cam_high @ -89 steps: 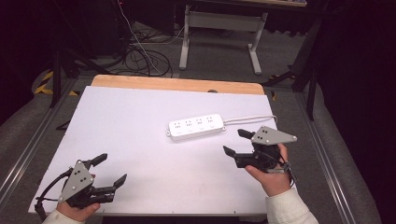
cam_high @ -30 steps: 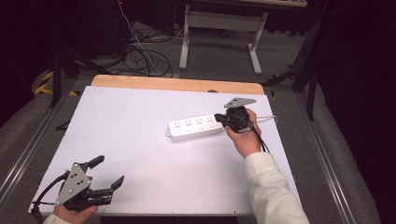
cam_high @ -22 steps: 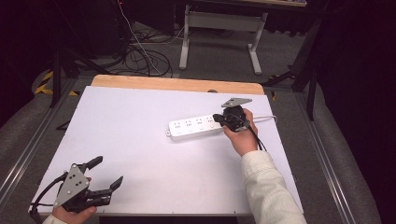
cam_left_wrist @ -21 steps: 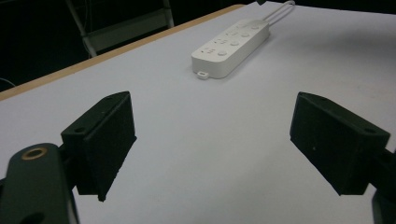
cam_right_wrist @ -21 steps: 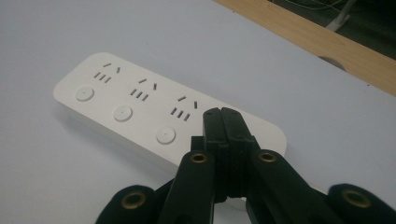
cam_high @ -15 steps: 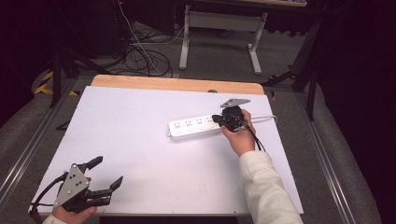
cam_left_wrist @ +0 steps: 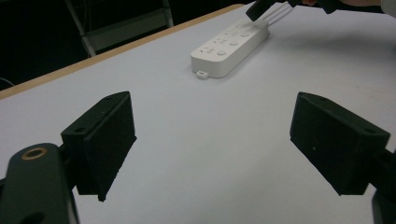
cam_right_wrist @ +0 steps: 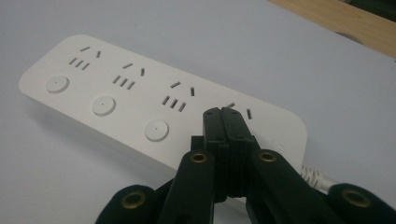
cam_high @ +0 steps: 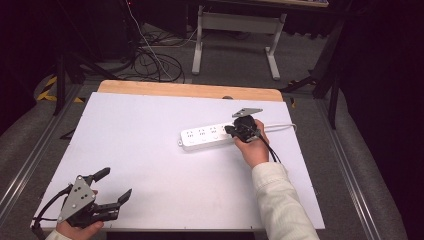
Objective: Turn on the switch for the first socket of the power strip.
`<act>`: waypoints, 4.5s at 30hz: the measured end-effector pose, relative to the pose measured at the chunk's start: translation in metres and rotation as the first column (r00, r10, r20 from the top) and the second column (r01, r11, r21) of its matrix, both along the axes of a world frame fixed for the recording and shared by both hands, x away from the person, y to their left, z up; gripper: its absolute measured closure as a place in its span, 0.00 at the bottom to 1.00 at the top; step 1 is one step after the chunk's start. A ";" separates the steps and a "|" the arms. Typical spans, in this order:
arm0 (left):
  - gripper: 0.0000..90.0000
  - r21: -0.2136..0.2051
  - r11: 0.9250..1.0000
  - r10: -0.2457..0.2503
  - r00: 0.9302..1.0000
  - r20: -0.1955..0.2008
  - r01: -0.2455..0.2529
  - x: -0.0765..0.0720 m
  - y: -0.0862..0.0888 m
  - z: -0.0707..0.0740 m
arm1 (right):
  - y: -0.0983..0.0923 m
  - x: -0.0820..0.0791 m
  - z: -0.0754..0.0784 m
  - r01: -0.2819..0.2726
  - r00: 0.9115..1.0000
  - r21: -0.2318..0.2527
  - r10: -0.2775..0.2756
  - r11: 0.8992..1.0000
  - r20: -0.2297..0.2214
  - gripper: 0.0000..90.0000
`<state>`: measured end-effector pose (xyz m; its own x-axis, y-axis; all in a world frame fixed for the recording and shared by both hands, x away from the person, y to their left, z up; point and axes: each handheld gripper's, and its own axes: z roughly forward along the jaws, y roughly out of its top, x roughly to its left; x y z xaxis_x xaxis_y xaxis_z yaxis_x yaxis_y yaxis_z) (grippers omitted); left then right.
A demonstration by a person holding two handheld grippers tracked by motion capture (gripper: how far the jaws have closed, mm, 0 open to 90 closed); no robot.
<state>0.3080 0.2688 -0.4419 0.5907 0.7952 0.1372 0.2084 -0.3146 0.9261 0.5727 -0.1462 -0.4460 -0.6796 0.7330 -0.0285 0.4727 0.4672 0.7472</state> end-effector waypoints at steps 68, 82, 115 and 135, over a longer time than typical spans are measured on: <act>0.17 0.010 1.000 -0.012 1.000 0.000 0.011 0.001 -0.001 0.000 | 0.002 -0.003 -0.014 0.071 0.997 0.015 -0.071 0.997 -0.013 1.00; 0.17 0.006 1.000 -0.012 1.000 0.000 0.012 0.001 -0.001 0.000 | 0.004 -0.005 -0.015 0.086 0.996 -0.005 -0.086 0.996 -0.001 1.00; 0.17 -0.007 1.000 -0.012 1.000 -0.005 0.012 0.003 -0.003 0.001 | -0.002 -0.034 0.042 0.019 0.994 0.114 -0.031 0.993 0.102 1.00; 0.17 -0.006 1.000 -0.012 1.000 -0.004 0.012 0.003 -0.003 0.001 | -0.018 -0.075 0.075 -0.068 0.985 0.172 0.038 0.983 0.171 0.97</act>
<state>0.3109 0.2654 -0.4407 0.6010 0.7885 0.1303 0.2080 -0.3118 0.9271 0.4980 -0.1644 -0.3711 -0.7142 0.6997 -0.0178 0.3131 0.3421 0.8860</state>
